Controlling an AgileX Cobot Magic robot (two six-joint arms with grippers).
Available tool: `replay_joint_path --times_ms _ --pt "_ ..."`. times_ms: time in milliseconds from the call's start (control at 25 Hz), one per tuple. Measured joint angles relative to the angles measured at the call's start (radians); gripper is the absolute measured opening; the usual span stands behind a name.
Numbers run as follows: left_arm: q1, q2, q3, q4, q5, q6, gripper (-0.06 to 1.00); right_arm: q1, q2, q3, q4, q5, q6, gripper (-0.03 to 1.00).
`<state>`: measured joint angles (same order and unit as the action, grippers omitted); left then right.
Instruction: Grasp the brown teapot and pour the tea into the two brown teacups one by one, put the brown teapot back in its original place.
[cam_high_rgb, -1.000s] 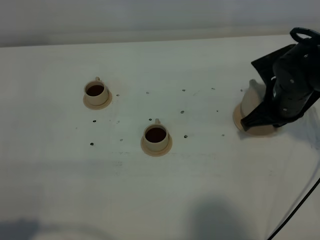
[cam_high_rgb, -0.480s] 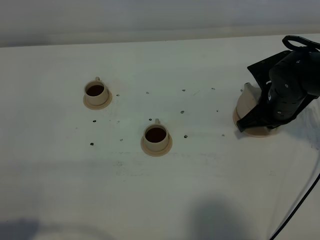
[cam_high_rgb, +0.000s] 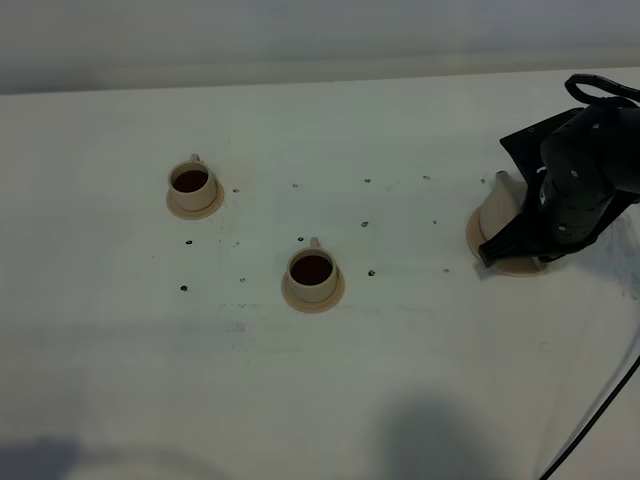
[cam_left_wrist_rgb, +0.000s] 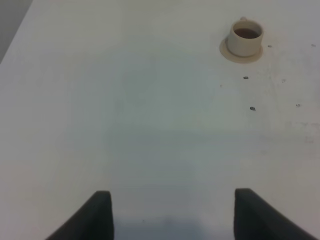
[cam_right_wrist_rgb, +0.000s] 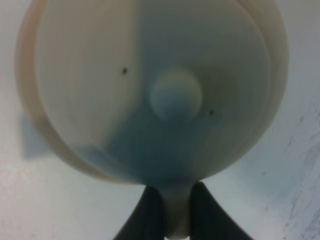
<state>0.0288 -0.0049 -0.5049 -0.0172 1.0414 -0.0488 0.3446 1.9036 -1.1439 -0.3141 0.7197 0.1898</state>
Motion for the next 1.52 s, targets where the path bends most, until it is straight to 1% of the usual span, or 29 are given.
replay_joint_path --times_ms 720,800,1000,1120,1200,1280,1320,1400,1480,1520 --pt "0.0 0.0 0.0 0.0 0.0 0.0 0.52 0.0 -0.006 -0.002 0.009 0.047 0.0 0.14" --pt "0.0 0.0 0.0 0.0 0.0 0.0 0.52 0.0 -0.012 -0.002 0.009 0.05 0.0 0.16" --pt "0.0 0.0 0.0 0.0 0.0 0.0 0.52 0.0 -0.027 -0.003 0.009 0.068 -0.001 0.29" --pt "0.0 0.0 0.0 0.0 0.0 0.0 0.52 0.0 -0.058 -0.003 0.019 0.087 0.0 0.35" --pt "0.0 0.0 0.0 0.0 0.0 0.0 0.52 0.0 -0.091 -0.003 0.044 0.125 0.0 0.37" --pt "0.0 0.0 0.0 0.0 0.0 0.0 0.52 0.0 -0.131 -0.003 0.083 0.196 -0.005 0.38" --pt "0.0 0.0 0.0 0.0 0.0 0.0 0.52 0.0 -0.149 -0.003 0.107 0.248 -0.017 0.38" --pt "0.0 0.0 0.0 0.0 0.0 0.0 0.52 0.0 -0.196 -0.003 0.188 0.359 -0.067 0.38" --pt "0.0 0.0 0.0 0.0 0.0 0.0 0.52 0.0 -0.239 -0.003 0.273 0.447 -0.137 0.37" --pt "0.0 0.0 0.0 0.0 0.0 0.0 0.52 0.0 -0.265 -0.001 0.314 0.47 -0.165 0.36"
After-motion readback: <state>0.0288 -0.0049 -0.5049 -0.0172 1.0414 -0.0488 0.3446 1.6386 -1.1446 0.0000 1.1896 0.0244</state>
